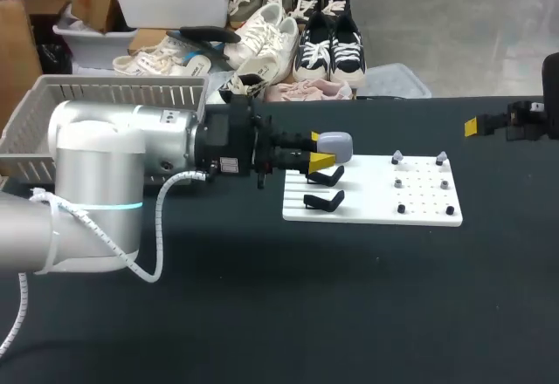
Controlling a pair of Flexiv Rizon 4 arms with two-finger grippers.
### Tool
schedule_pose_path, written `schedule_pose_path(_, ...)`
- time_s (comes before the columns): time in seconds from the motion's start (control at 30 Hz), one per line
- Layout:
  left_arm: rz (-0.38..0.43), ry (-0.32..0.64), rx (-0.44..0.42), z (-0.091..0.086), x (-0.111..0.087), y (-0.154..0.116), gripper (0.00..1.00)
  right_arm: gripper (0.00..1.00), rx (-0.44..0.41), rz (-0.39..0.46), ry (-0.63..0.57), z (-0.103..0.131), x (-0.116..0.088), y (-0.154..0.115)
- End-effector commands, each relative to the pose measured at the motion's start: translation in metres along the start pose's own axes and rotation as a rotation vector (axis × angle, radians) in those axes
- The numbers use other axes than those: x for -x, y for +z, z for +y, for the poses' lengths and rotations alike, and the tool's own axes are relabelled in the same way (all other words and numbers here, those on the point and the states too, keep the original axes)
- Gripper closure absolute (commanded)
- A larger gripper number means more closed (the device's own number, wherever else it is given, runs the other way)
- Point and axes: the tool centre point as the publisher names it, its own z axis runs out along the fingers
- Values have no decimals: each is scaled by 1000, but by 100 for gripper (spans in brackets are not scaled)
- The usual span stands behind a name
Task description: Pick up each earbud case from the left stands, insert the matching earbuds, close the lid, and place the case in the box.
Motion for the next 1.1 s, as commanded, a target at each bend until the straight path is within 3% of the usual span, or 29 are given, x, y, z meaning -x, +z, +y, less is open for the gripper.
schedule_pose_path(0.03,4,-4,-49,5,-3,3,100,0,20,6,-55,13,-2,-2)
schedule_pose_path(0.37,33,26,-51,6,-9,11,100,0,74,-20,-205,73,-5,-11)
schedule_pose_path(0.63,48,62,-32,10,-15,12,100,0,71,9,-323,111,-12,-14)
schedule_pose_path(1.1,22,107,-23,12,-14,16,100,0,62,70,-406,140,-25,-4)
